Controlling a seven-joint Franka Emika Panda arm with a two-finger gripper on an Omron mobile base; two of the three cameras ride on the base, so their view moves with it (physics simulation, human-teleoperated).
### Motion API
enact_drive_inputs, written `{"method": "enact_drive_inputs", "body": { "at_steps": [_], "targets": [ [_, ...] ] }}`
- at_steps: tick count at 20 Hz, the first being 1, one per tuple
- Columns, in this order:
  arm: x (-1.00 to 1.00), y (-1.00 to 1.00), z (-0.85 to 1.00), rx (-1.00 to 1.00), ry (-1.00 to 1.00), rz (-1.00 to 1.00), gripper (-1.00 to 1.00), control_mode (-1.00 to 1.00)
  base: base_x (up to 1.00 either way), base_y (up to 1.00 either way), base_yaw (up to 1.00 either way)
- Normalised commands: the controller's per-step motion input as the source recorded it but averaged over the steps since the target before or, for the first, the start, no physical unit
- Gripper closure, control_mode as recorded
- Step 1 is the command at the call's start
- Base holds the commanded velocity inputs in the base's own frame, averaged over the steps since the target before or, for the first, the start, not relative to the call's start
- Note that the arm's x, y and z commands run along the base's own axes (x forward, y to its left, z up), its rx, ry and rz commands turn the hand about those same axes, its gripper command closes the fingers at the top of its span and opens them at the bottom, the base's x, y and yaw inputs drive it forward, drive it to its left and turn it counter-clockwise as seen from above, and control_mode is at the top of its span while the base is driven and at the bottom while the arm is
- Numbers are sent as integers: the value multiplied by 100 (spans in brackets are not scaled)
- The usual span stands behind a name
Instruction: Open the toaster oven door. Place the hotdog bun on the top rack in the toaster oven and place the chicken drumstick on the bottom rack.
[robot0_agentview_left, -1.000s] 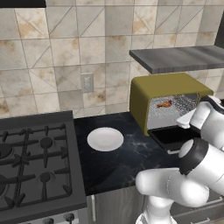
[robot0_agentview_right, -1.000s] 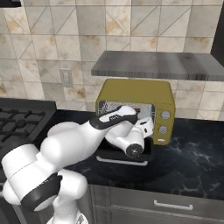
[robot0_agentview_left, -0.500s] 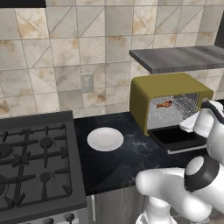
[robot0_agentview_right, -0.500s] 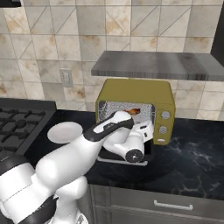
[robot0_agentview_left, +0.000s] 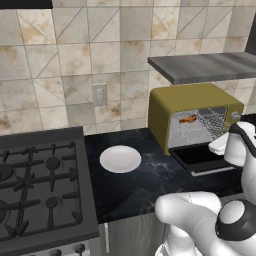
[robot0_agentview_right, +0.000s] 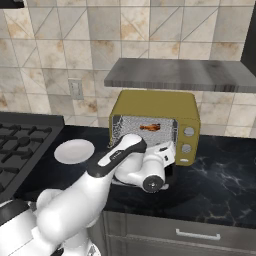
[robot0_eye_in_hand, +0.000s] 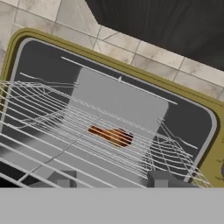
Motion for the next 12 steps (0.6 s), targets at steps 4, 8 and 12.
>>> {"method": "enact_drive_inputs", "body": {
  "at_steps": [4,8,12],
  "targets": [
    [-25,-1,0,5,1,0,100,-100,0,0,0],
    [-20,0,0,5,0,0,100,-100,0,0,0],
    [-8,0,0,5,0,0,-100,-100,0,0,0]
  ]
}}
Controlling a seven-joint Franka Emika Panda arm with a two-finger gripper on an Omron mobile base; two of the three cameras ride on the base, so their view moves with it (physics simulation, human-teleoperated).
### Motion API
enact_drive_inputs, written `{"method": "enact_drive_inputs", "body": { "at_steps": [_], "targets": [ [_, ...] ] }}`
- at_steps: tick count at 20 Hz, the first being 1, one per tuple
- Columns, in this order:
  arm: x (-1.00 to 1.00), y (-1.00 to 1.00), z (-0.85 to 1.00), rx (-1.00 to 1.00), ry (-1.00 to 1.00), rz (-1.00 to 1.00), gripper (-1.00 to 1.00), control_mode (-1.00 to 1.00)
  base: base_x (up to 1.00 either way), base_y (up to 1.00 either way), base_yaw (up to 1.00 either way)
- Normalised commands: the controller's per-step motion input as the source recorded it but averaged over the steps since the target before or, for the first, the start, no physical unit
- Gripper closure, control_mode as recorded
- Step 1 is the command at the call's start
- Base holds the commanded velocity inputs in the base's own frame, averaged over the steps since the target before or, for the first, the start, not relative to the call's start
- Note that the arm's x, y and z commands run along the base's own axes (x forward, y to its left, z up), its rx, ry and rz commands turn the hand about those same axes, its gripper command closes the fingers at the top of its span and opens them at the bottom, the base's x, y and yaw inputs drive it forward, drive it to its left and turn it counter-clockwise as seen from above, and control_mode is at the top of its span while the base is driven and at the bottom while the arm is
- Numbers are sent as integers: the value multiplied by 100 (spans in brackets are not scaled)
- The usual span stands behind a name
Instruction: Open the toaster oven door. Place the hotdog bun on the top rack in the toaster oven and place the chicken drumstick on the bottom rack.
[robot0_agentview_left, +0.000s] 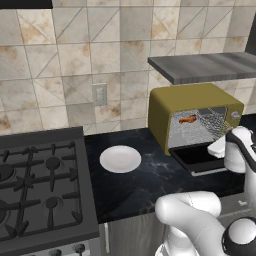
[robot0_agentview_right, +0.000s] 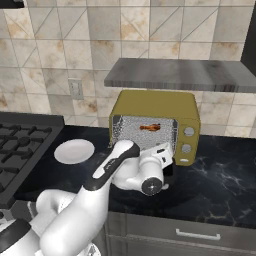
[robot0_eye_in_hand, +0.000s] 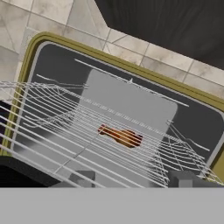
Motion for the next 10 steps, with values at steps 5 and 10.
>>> {"method": "enact_drive_inputs", "body": {
  "at_steps": [5,10],
  "targets": [
    [-3,-9,10,6,0,0,-100,-100,0,0,0],
    [-19,-18,26,5,0,0,-100,-100,0,0,0]
  ]
}}
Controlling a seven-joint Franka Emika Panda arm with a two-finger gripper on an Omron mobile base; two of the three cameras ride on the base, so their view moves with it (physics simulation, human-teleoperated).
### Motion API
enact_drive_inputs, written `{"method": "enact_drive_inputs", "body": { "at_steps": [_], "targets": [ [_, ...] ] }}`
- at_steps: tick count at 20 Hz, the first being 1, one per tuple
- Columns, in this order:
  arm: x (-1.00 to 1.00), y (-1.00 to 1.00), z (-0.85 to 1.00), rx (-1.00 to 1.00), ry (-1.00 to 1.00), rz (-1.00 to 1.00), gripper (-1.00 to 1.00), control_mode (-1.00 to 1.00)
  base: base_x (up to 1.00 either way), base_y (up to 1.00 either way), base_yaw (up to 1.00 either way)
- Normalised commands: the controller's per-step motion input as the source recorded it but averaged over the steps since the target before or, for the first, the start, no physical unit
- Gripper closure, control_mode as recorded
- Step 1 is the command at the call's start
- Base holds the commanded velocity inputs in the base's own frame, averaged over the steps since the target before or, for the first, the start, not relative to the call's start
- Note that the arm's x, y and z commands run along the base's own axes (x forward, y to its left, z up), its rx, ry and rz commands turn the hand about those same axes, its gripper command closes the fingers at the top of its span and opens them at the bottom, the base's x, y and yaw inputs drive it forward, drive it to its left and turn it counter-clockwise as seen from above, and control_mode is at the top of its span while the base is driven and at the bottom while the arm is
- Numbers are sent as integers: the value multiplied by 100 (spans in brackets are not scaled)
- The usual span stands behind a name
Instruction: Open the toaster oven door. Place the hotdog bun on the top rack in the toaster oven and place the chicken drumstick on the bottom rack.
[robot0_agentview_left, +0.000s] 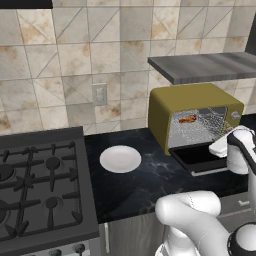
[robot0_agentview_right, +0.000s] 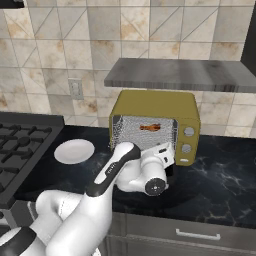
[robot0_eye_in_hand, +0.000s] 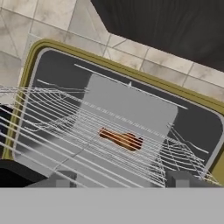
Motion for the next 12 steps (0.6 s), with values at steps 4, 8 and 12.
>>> {"method": "enact_drive_inputs", "body": {
  "at_steps": [4,8,12],
  "targets": [
    [-24,-13,28,3,0,-3,-100,-100,0,0,0],
    [-10,-11,31,0,-2,-5,-100,-100,0,0,0],
    [-26,-14,30,0,-1,-6,-100,-100,0,0,0]
  ]
}}
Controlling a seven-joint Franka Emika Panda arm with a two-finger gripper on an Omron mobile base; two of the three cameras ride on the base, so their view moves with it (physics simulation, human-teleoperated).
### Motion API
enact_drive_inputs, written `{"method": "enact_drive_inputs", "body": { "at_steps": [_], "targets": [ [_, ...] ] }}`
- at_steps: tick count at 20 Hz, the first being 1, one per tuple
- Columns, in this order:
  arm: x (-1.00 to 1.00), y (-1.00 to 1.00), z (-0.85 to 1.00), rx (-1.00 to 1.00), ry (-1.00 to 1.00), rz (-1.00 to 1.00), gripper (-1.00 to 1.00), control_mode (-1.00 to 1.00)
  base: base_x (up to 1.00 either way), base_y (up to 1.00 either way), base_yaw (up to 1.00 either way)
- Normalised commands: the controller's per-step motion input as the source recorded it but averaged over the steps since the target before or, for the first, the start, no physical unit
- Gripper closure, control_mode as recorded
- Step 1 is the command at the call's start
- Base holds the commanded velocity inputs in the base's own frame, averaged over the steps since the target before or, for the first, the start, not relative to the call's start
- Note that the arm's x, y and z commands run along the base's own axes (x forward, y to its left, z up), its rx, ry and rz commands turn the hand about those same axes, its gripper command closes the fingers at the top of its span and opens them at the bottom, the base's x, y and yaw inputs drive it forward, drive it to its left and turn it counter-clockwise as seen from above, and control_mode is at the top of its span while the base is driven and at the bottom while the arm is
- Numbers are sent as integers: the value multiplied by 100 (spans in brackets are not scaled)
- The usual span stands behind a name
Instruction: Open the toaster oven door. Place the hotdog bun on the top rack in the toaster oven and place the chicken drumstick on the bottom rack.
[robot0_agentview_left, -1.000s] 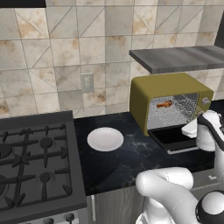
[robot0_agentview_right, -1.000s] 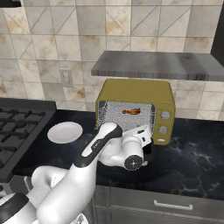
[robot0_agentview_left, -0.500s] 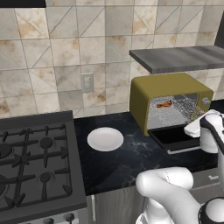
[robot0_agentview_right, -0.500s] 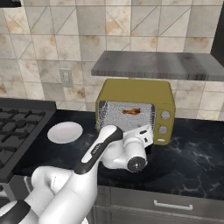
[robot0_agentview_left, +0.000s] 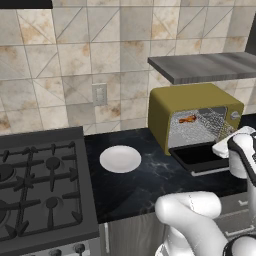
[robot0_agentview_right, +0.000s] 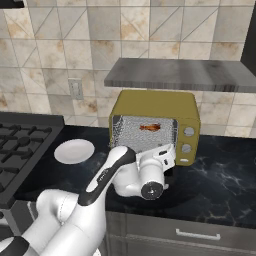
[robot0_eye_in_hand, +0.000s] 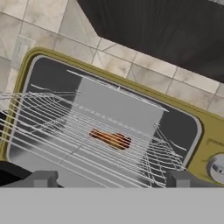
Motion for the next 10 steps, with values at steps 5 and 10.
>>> {"method": "enact_drive_inputs", "body": {
  "at_steps": [5,10],
  "targets": [
    [-35,-13,31,2,0,-6,-100,-100,0,0,0],
    [-32,-13,39,4,1,-5,-100,-100,0,0,0]
  ]
}}
